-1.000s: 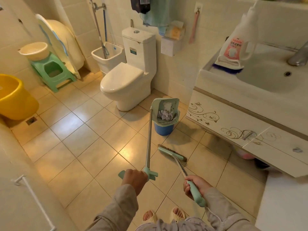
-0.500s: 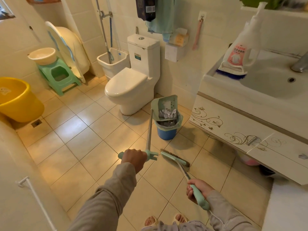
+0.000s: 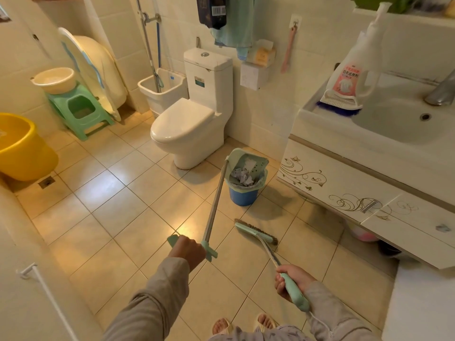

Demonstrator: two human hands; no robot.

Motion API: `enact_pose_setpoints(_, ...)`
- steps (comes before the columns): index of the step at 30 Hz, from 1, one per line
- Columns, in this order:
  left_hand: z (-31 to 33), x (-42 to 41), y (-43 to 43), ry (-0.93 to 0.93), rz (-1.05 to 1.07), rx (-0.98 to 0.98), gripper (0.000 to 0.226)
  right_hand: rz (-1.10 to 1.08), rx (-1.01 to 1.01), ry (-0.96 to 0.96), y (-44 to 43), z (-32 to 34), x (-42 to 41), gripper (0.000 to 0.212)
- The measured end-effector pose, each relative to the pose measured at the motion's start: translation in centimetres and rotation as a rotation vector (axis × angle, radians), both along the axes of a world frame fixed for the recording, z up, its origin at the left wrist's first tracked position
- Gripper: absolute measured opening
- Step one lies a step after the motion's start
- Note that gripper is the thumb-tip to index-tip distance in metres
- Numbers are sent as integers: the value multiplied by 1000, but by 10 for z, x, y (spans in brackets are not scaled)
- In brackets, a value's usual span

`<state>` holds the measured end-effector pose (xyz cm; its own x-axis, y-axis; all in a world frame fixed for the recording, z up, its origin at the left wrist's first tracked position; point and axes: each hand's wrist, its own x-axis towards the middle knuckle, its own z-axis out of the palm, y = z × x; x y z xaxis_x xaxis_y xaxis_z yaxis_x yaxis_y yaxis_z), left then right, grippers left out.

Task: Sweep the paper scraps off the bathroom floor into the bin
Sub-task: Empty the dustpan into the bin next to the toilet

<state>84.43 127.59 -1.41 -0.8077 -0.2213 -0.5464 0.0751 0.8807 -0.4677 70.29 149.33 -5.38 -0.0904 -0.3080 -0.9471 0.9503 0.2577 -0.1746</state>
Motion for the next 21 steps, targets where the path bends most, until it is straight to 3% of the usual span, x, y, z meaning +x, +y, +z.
enact_pose_setpoints(6, 41, -43, -25, 61, -157, -108, 18, 48, 13, 14, -3, 1, 3, 40)
enact_pose_setpoints(13, 54, -43, -26, 204, -50, -65, 22, 72, 15, 39, -6, 0, 3, 41)
enact_pose_setpoints(21, 33, -22, -18, 132, -56, -40, 23, 120, 37, 40, -6, -2, 4, 42)
